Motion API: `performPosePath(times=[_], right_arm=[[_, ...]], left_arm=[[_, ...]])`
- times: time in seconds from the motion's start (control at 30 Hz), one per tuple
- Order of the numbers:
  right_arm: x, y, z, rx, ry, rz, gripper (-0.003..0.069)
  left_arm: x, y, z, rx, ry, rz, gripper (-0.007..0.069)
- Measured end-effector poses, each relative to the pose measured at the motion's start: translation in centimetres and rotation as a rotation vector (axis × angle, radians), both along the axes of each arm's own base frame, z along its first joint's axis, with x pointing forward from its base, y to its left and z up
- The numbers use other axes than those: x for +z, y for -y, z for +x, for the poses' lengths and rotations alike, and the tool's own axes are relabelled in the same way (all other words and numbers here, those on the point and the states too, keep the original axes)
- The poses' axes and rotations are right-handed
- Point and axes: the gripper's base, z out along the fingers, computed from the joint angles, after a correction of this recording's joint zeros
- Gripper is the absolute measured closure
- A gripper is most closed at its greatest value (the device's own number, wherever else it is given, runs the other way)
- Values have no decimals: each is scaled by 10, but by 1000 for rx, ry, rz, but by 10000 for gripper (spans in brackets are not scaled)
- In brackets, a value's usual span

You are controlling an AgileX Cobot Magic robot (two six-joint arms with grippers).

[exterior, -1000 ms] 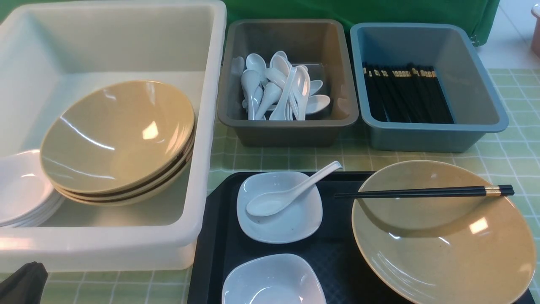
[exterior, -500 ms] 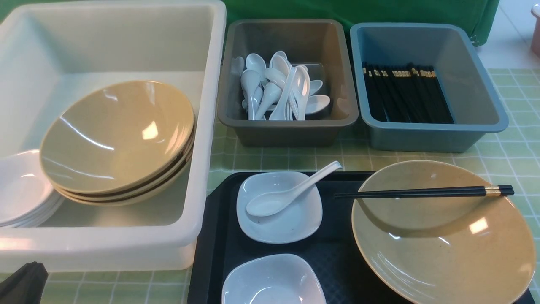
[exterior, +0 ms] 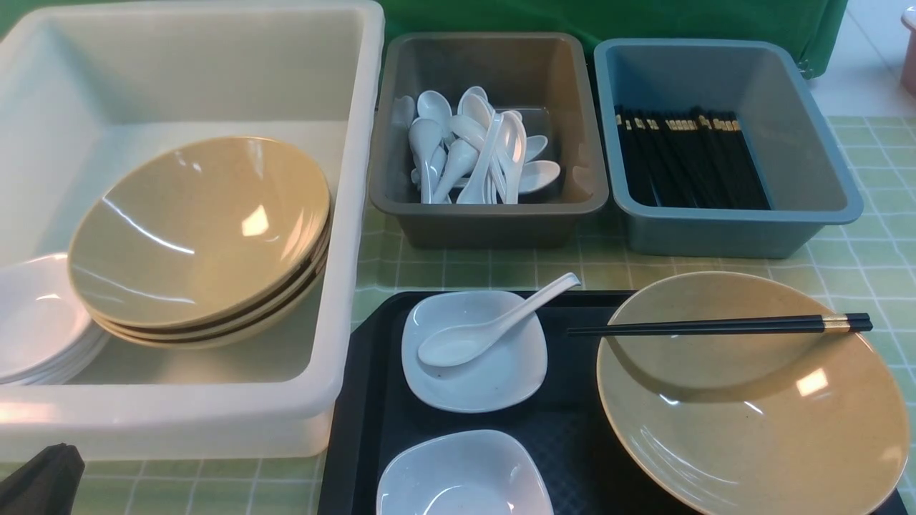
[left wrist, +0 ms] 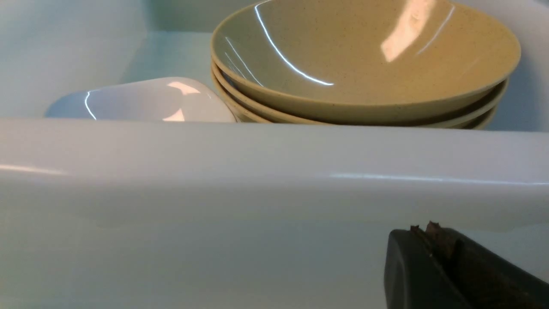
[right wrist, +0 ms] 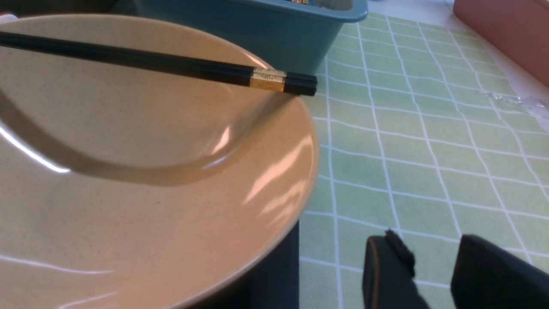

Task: On green table put chopsticks spoon bowls plates into blue grey white boxes.
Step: 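Move the grippers toward the tableware on the black tray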

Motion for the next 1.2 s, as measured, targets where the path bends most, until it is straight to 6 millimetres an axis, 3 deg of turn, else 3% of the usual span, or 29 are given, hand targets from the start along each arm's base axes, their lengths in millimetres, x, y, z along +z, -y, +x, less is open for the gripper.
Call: performPosePath(times=[0.6, 0.7, 0.83, 1.2], right_arm=[[0, 0, 0, 0, 11, -1, 423], [3, 0, 2, -2, 63, 7, 423], [12, 0, 5, -30, 196, 141, 423], [32, -1, 5, -33, 434, 354, 423]], left_arm=[[3, 0, 1, 0, 33, 14, 626], [11, 1, 2, 3, 120, -52, 626], [26, 0, 3, 11, 283, -117, 626], [39, -2, 1, 23, 425, -194, 626]])
